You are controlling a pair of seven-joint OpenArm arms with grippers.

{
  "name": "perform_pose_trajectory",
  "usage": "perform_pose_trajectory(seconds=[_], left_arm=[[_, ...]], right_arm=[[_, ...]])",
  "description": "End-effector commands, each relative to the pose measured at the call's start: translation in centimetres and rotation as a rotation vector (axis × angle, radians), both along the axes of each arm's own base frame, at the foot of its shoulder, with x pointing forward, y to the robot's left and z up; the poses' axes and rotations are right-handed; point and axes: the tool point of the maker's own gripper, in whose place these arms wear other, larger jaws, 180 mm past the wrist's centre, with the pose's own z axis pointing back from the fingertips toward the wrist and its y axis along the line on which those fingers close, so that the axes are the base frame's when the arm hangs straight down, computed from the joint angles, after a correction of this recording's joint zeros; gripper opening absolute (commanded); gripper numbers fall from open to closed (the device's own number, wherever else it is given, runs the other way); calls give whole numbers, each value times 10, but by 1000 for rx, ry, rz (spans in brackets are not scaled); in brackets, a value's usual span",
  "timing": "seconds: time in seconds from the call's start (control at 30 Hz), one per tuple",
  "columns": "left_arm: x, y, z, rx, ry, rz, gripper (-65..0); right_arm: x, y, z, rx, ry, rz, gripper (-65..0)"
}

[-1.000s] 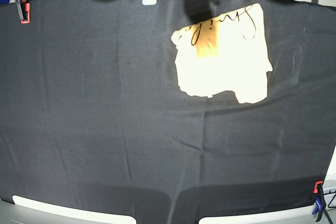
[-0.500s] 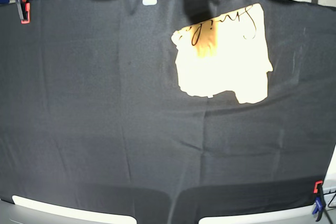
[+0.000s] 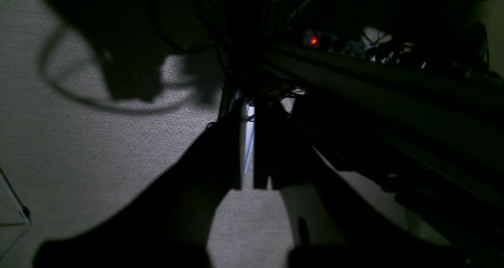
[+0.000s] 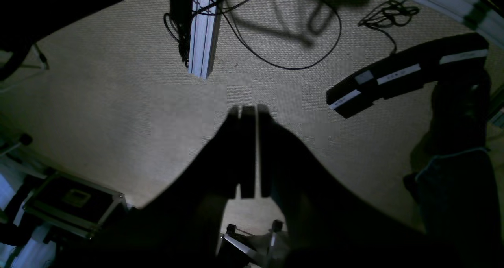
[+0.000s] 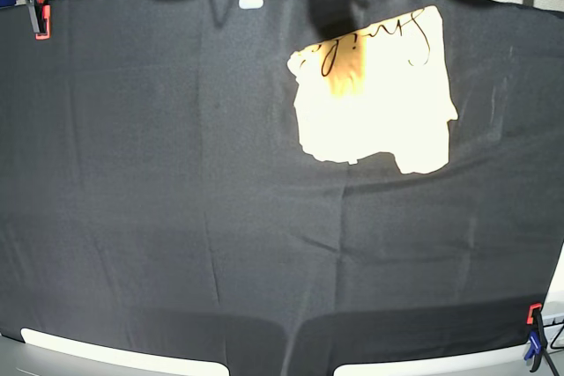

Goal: Layout the t-shirt on the table in an organized manner, then fold the t-shirt properly

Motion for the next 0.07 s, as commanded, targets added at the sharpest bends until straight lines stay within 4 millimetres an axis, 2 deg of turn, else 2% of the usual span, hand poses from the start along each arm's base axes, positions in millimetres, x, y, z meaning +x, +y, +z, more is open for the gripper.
perform_pose_trajectory(seconds=[0.0, 0.03], left_arm=[[-2, 2, 0, 0, -3, 7, -623], [-1, 1, -1, -3, 0, 9, -623]], right_arm=[[1, -4, 1, -4, -3, -3, -650], [2, -4, 1, -3, -7, -2, -650]])
